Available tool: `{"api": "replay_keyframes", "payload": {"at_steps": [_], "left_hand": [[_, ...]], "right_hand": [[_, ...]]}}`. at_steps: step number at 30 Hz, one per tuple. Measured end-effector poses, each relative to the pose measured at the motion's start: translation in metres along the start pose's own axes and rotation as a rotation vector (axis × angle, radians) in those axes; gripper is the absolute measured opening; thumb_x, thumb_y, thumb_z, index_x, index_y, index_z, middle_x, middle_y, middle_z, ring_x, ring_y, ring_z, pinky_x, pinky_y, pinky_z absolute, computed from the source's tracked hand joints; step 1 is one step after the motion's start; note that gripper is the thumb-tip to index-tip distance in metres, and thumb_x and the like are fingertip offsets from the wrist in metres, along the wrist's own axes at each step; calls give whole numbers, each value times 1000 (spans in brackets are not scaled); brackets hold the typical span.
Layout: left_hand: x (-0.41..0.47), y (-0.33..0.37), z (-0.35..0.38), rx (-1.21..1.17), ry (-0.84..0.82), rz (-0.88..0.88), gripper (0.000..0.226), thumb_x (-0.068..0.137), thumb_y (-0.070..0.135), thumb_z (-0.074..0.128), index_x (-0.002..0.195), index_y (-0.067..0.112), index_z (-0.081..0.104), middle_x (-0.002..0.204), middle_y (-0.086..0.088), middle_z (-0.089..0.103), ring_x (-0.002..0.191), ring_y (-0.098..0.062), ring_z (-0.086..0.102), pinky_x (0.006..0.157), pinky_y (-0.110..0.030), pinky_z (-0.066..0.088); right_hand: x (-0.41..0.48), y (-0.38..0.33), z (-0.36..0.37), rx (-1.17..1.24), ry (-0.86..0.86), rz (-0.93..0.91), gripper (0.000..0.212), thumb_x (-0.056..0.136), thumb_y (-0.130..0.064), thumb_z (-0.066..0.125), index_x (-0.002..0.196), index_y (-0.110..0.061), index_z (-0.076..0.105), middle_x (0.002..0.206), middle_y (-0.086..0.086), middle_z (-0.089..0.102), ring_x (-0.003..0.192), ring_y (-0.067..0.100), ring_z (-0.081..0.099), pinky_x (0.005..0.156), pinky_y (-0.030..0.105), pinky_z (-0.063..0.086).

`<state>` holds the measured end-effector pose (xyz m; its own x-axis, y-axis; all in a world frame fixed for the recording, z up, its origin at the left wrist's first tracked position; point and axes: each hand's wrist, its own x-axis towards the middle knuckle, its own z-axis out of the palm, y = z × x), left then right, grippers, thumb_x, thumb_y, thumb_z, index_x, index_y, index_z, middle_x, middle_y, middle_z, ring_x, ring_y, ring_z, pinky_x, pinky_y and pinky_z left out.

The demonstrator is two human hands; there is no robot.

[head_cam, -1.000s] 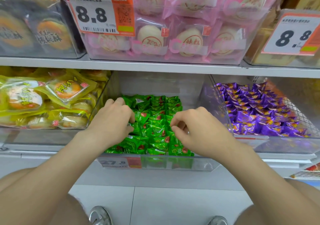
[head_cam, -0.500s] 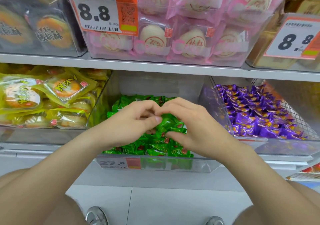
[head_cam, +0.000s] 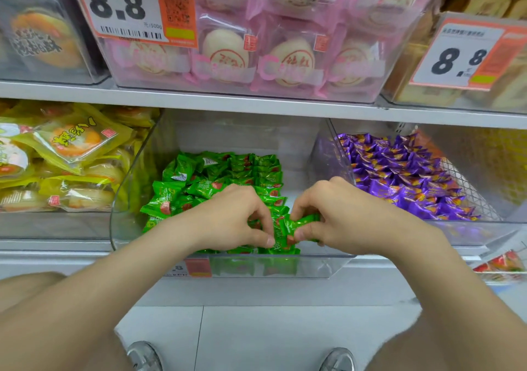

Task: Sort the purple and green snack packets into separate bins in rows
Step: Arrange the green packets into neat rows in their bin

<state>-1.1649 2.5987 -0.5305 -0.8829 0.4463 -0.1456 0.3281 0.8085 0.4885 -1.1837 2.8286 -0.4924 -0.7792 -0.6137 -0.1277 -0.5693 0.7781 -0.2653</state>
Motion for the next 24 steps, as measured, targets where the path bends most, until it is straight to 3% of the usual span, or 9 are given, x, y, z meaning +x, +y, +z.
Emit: {"api": "replay_keyframes", "payload": {"at_steps": [2, 5, 7, 11, 13, 15, 16, 21, 24], "left_hand": [[6, 1, 5, 47, -42, -20, 13, 80, 59, 81, 88, 48, 79, 87, 16, 63, 102, -19, 47, 99, -46, 46], [12, 7, 9, 146, -89, -43, 20, 83, 58, 80, 94, 41, 82, 93, 9, 50, 103, -21, 38, 94, -45, 43], [14, 9, 9, 164, -85, -21, 19, 84, 57, 79, 93, 40, 81, 94, 8, 51, 103, -21, 38, 92, -44, 41], [14, 7, 6, 185, -84, 1, 17, 85, 50, 81, 90, 34, 81, 99, 5, 59, 104, -19, 41, 96, -46, 40], [13, 6, 6, 232, -42, 18, 17, 84, 50, 81, 88, 34, 80, 100, 6, 57, 103, -17, 41, 97, -48, 39], [12, 5, 6, 270, 14, 32, 17, 84, 51, 80, 86, 34, 80, 97, 11, 51, 100, -15, 40, 95, -48, 38], [11, 4, 7, 274, 39, 35, 17, 84, 51, 79, 85, 35, 79, 96, 12, 48, 98, -14, 39, 94, -48, 37], [8, 1, 7, 260, 90, 23, 19, 84, 57, 79, 85, 38, 79, 96, 13, 47, 96, -12, 38, 91, -45, 35], [8, 0, 6, 247, 96, 14, 25, 82, 63, 78, 86, 39, 79, 96, 13, 48, 97, -12, 38, 85, -41, 31]], "right_hand": [[-1, 1, 0, -19, -46, -5, 27, 91, -41, 80, 114, -28, 77, 73, -23, 52, 74, -6, 45, 87, 32, 50], [-1, 0, 2, -41, -104, 1, 22, 95, -30, 75, 117, -29, 75, 82, -20, 62, 90, 5, 46, 92, 34, 51], [1, -2, 5, -45, -158, -24, 25, 95, -29, 74, 120, -29, 74, 99, -14, 73, 100, 8, 57, 93, 34, 53], [6, -4, 9, -42, -221, -21, 22, 95, -25, 74, 117, -27, 74, 100, -10, 76, 101, 9, 64, 91, 33, 53], [7, -4, 9, -1, -230, -28, 23, 95, -24, 74, 117, -29, 74, 97, -10, 75, 97, 8, 64, 87, 25, 52], [8, -5, 10, 45, -231, -43, 22, 93, -26, 76, 114, -32, 76, 87, -12, 71, 85, 2, 61, 73, 8, 42], [9, -6, 12, 56, -227, -49, 21, 92, -26, 77, 112, -33, 77, 82, -13, 69, 79, 0, 59, 68, 6, 38], [17, -12, 16, 94, -200, -41, 15, 84, -19, 85, 97, -26, 84, 73, -10, 76, 74, -1, 67, 66, 7, 46], [20, -18, 21, 62, -200, -34, 15, 82, -12, 78, 87, -25, 84, 64, -14, 70, 66, -11, 62, 76, 22, 56]]}}
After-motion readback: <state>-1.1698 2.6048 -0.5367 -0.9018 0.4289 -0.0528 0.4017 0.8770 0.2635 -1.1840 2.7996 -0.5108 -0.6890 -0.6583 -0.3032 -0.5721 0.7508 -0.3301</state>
